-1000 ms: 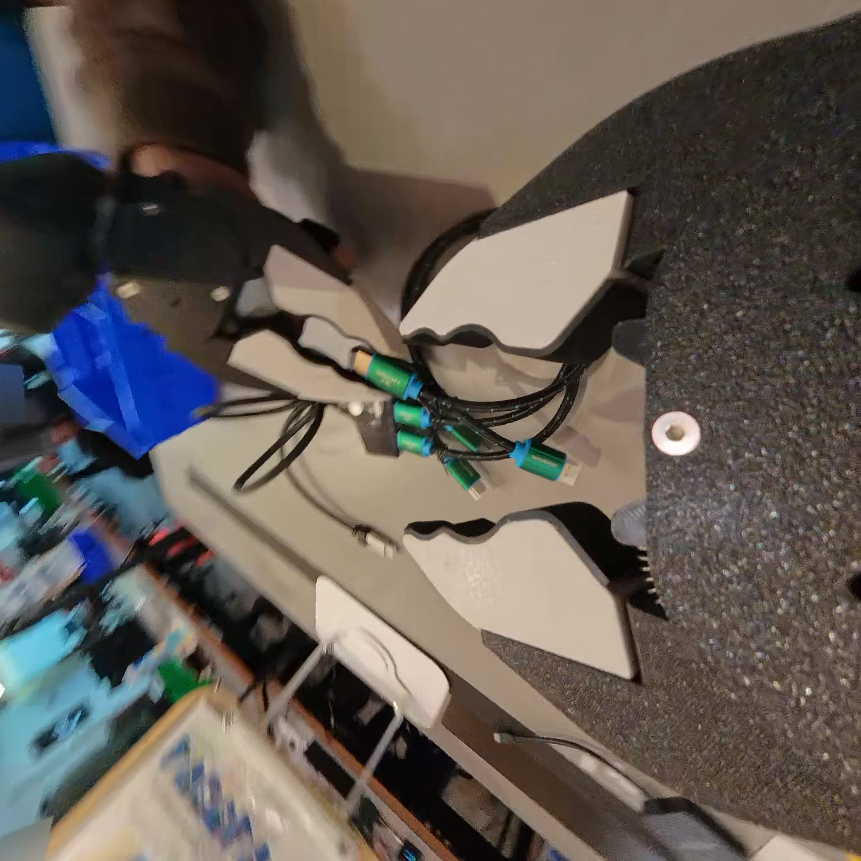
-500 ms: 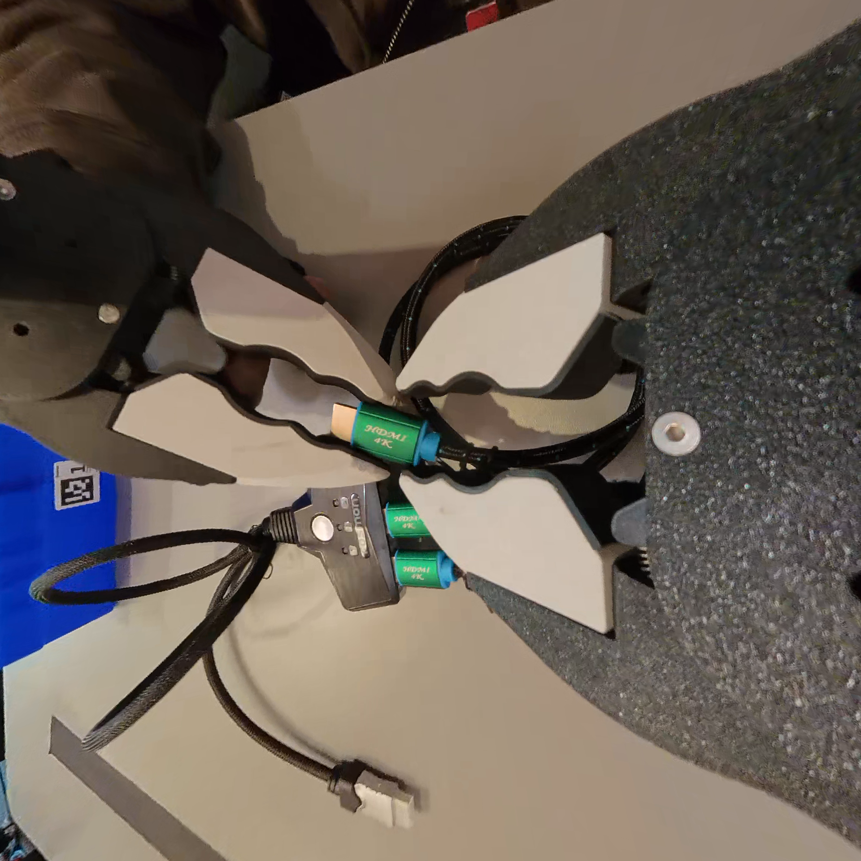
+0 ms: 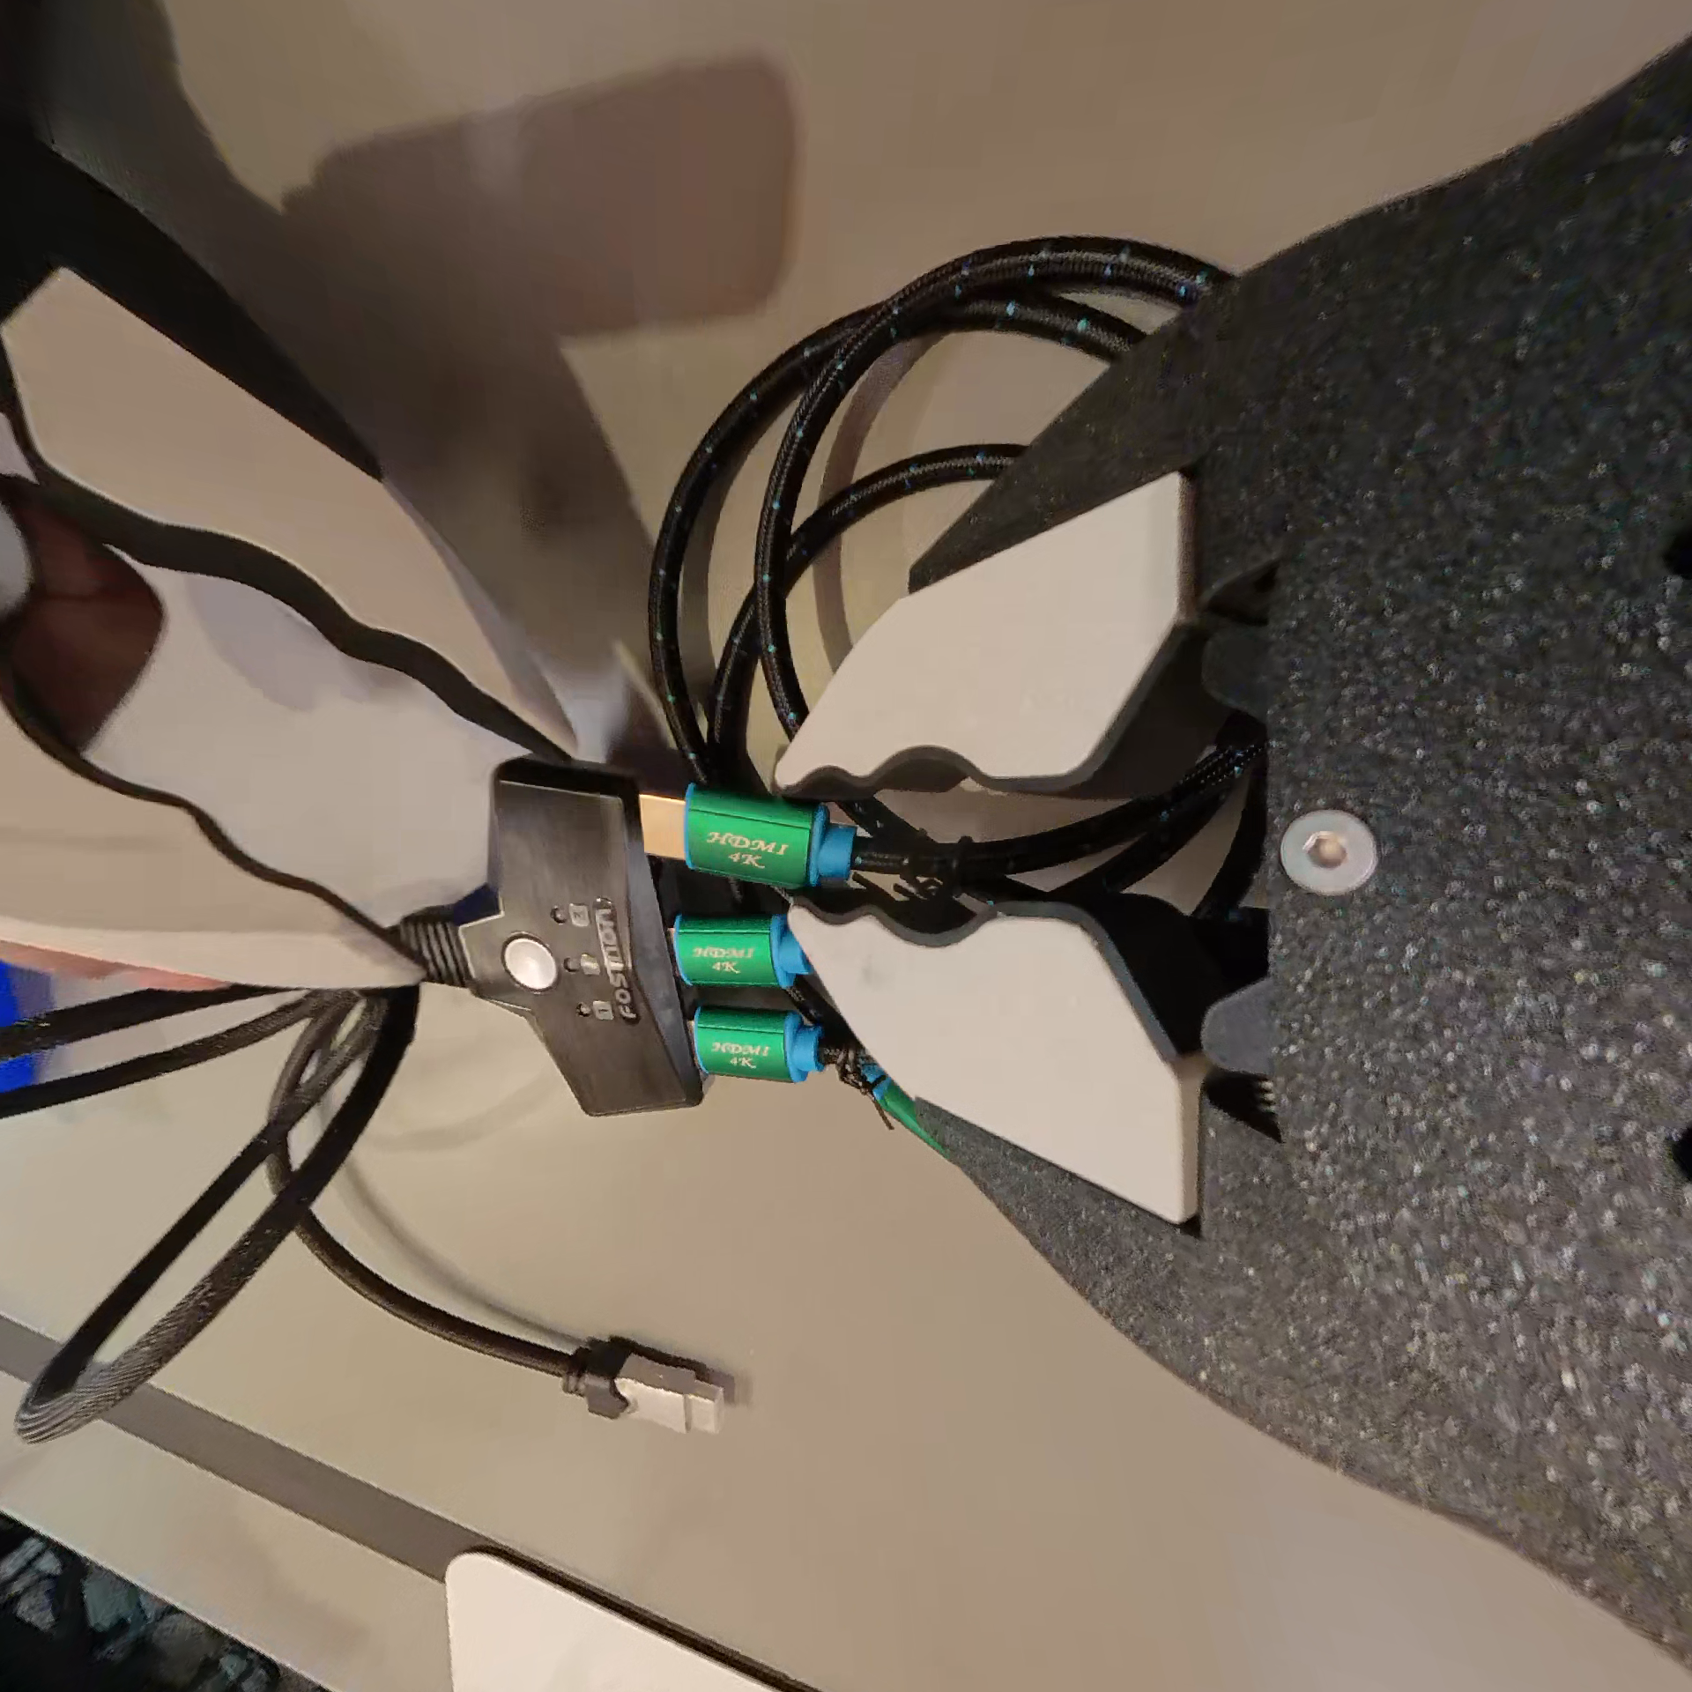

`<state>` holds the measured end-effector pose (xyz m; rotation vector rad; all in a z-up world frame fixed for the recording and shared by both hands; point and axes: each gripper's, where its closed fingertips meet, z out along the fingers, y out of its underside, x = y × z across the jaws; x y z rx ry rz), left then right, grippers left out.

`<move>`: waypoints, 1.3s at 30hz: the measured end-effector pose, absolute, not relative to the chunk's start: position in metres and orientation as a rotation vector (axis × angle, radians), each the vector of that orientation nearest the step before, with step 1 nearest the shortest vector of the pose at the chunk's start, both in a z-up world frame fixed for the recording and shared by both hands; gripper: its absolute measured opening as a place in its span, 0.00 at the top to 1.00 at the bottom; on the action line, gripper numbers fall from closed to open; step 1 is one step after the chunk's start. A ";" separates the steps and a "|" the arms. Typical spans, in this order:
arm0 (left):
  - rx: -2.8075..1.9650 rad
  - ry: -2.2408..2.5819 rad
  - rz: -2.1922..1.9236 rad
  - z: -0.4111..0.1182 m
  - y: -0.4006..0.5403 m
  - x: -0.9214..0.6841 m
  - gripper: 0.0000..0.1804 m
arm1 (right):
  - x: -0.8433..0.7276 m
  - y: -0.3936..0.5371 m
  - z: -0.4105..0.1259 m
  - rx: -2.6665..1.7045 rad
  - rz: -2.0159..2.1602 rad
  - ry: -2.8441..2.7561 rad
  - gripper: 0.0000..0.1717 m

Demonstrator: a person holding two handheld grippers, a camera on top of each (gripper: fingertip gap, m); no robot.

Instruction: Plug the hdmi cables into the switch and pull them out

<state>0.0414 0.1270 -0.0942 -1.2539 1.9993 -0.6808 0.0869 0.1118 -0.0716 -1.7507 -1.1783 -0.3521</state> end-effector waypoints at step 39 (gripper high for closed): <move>-0.973 1.813 -0.204 -0.094 0.165 0.055 0.93 | 0.102 0.140 -0.095 -1.464 -0.467 -1.321 0.86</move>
